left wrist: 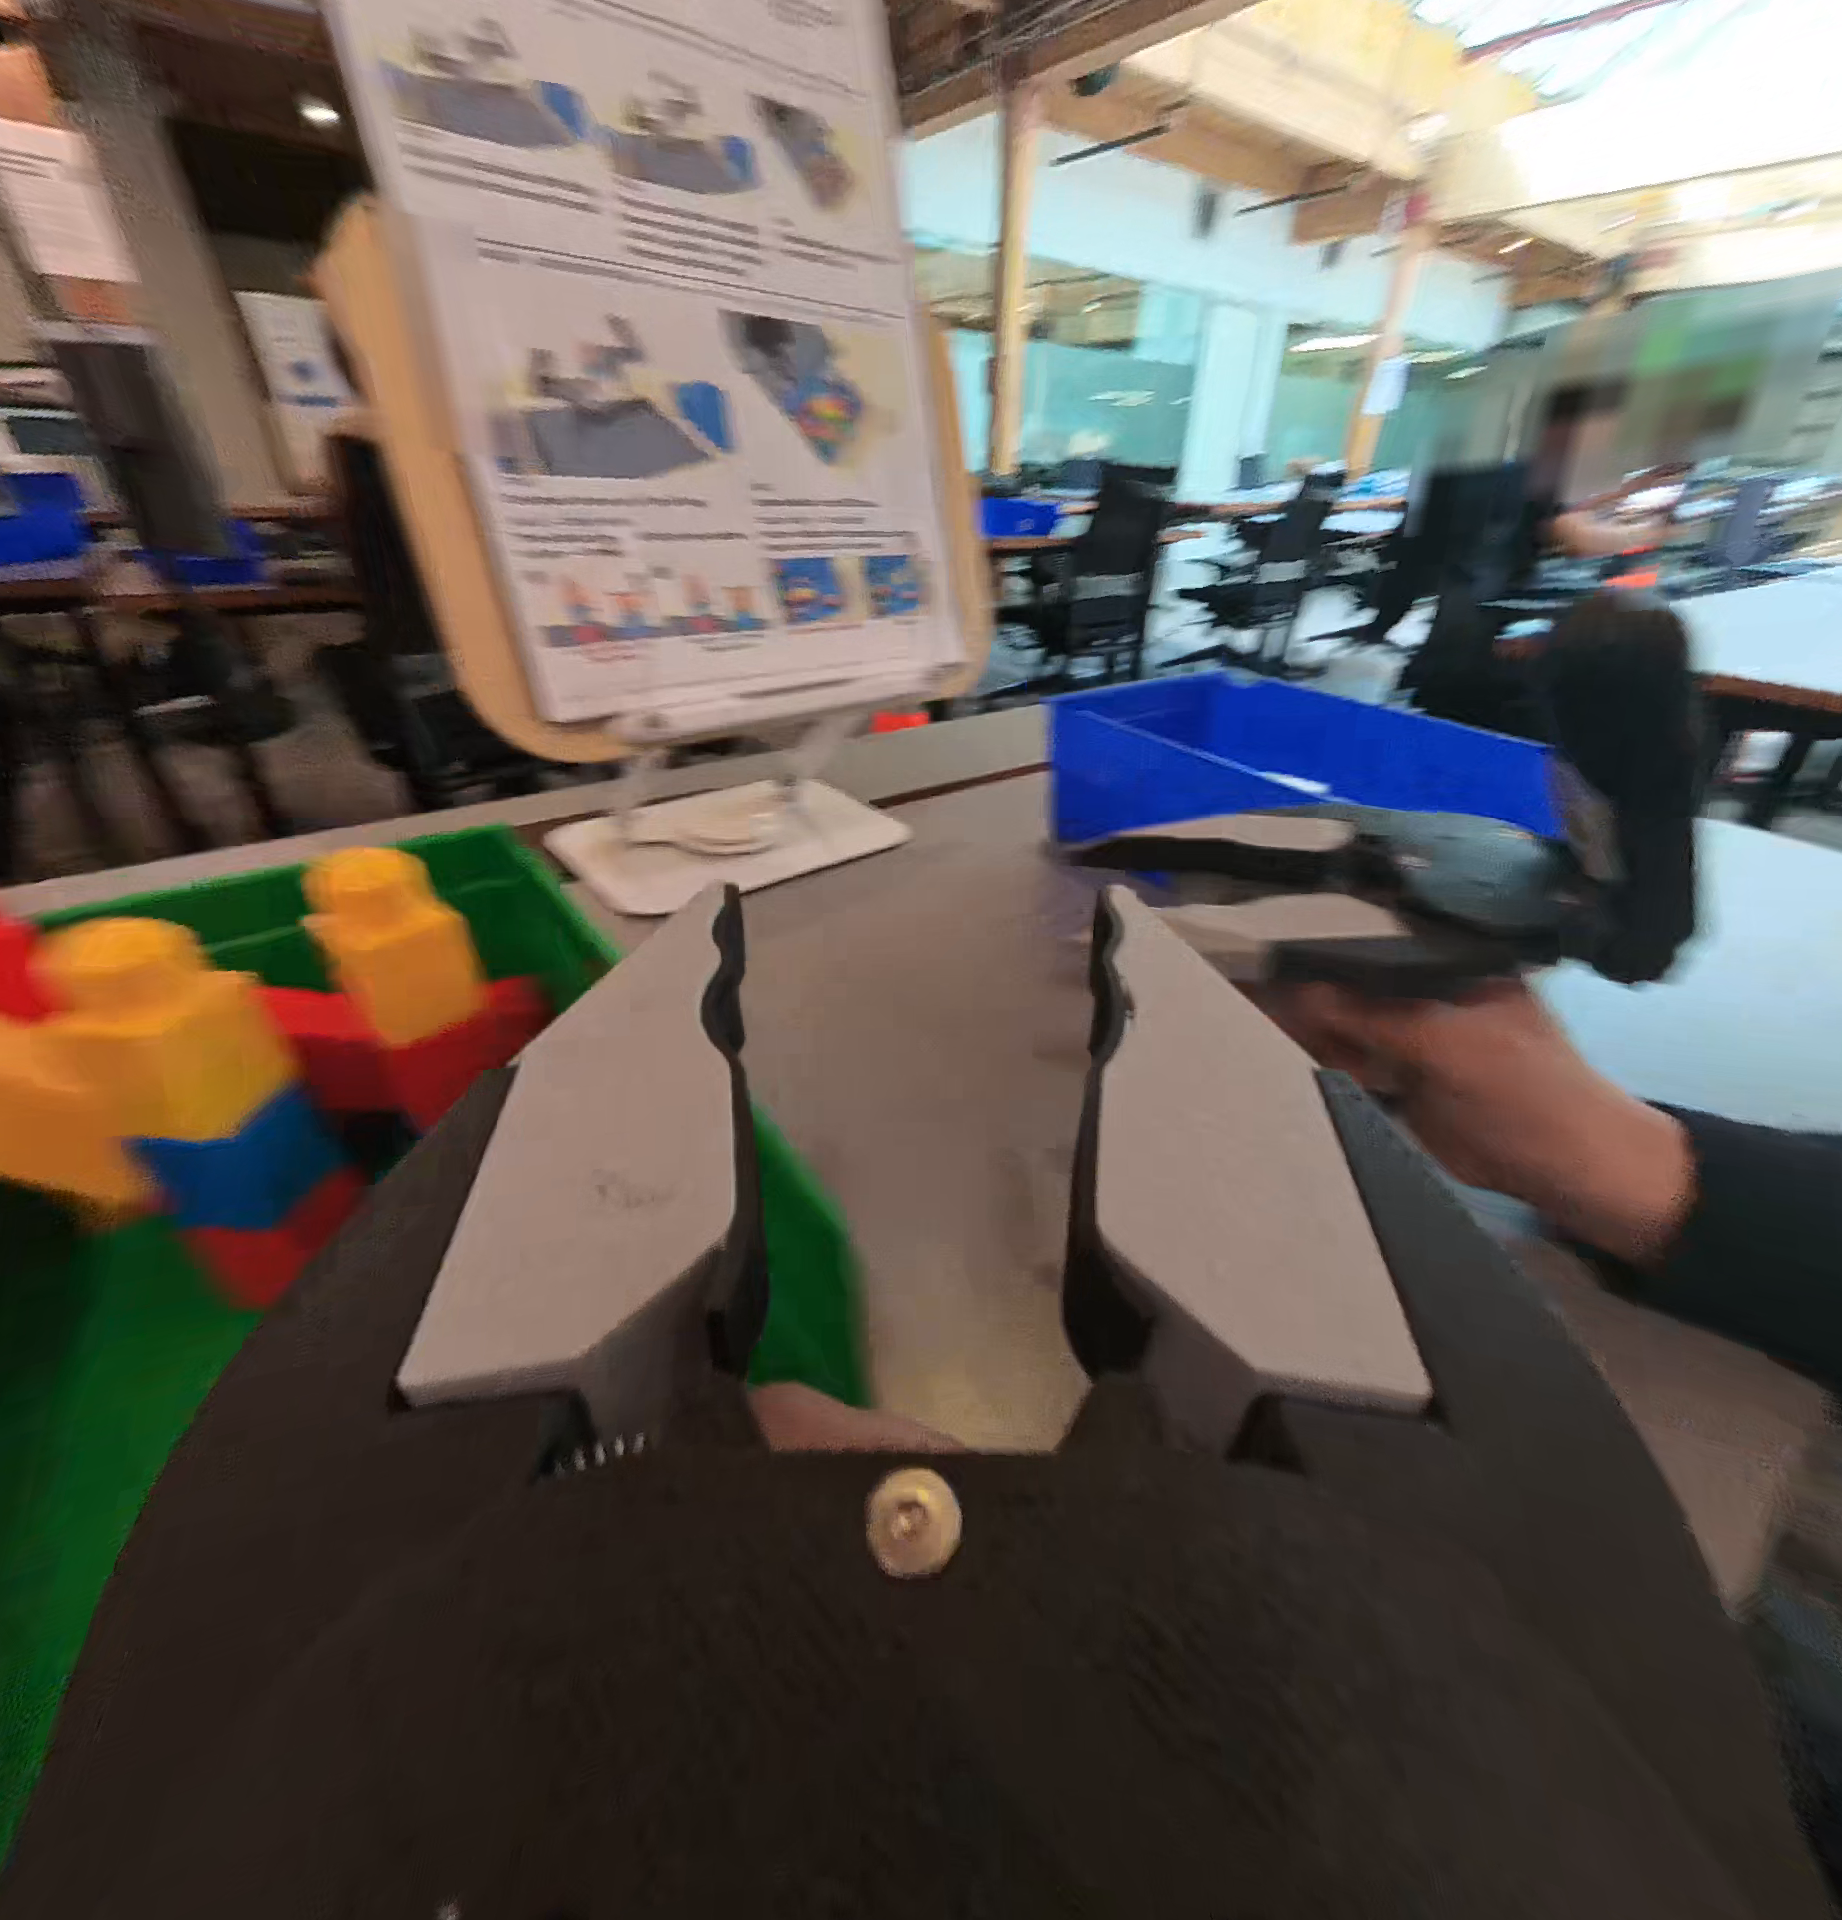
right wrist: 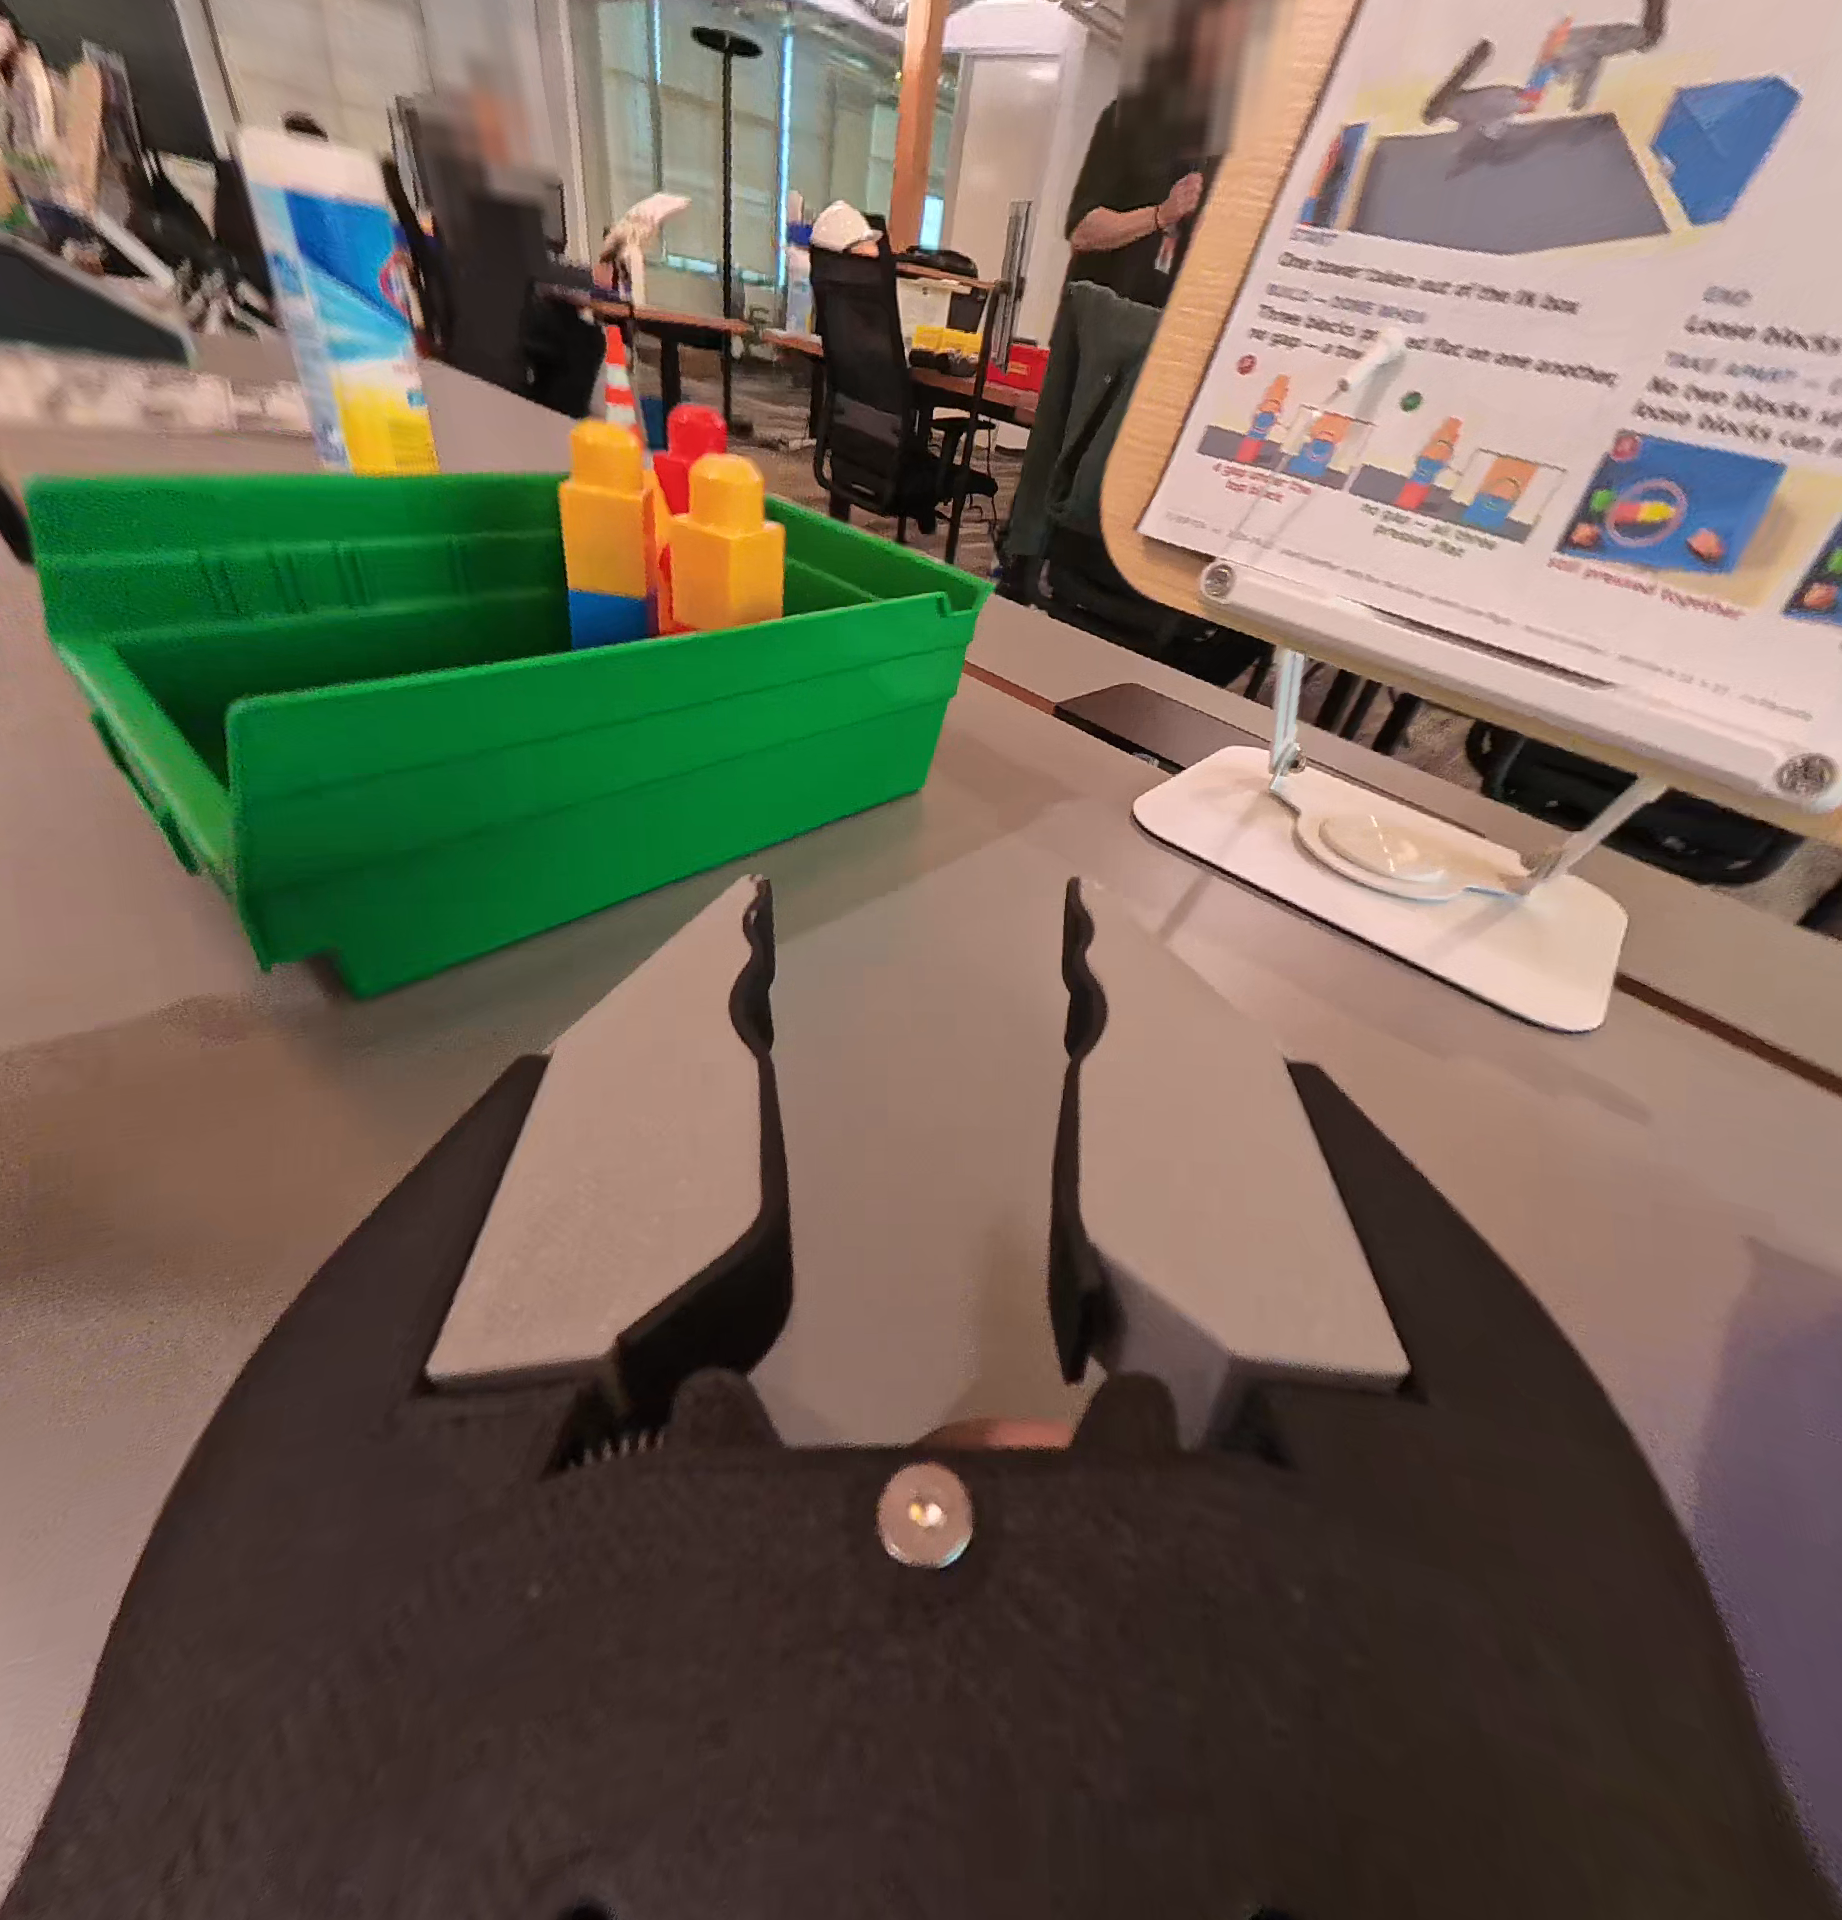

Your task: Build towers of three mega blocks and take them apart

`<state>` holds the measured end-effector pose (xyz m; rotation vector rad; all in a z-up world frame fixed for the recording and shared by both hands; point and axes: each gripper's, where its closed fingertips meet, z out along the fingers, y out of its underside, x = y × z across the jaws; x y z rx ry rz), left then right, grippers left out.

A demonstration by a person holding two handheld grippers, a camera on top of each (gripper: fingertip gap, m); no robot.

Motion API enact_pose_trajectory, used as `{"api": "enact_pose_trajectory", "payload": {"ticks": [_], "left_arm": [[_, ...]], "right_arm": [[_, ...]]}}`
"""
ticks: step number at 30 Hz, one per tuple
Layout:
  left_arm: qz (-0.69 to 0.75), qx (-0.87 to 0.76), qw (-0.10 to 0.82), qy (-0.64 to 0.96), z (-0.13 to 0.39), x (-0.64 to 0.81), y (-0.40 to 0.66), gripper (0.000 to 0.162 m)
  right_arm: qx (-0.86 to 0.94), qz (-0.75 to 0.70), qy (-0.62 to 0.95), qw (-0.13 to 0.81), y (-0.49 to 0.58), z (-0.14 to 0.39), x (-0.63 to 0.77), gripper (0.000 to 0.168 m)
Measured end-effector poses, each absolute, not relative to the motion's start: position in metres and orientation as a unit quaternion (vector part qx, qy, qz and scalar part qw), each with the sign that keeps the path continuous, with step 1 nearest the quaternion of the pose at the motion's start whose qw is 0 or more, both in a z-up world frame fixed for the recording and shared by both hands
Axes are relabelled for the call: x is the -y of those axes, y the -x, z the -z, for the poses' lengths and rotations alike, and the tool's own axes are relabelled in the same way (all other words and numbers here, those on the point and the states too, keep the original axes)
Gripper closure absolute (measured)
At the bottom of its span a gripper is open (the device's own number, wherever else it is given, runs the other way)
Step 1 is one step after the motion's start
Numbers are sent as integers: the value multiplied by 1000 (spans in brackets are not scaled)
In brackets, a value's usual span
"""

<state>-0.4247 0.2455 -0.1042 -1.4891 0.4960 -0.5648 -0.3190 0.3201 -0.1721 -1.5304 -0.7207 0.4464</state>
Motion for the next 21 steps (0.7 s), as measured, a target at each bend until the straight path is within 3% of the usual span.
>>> {"api": "enact_pose_trajectory", "payload": {"ticks": [4, 9, 16, 17, 20, 21], "left_arm": [[166, -170, 669, 704, 89, -310, 505, 99], [82, -131, 639, 754, 117, -374, 568, 91], [83, -148, 576, 800, 170, -403, 572, 85], [80, -146, 563, 810, 178, -407, 572, 88], [70, -141, 537, 829, 195, -415, 571, 126], [70, -143, 541, 826, 196, -416, 569, 126]], "right_arm": [[271, -251, 677, 637, 311, 167, -328, 116], [280, -238, 680, 635, 313, 171, -328, 115], [316, -210, 665, 643, 325, 171, -320, 116], [319, -207, 665, 642, 326, 172, -320, 116], [324, -190, 661, 650, 325, 171, -321, 116], [323, -185, 658, 655, 324, 169, -321, 116]]}}
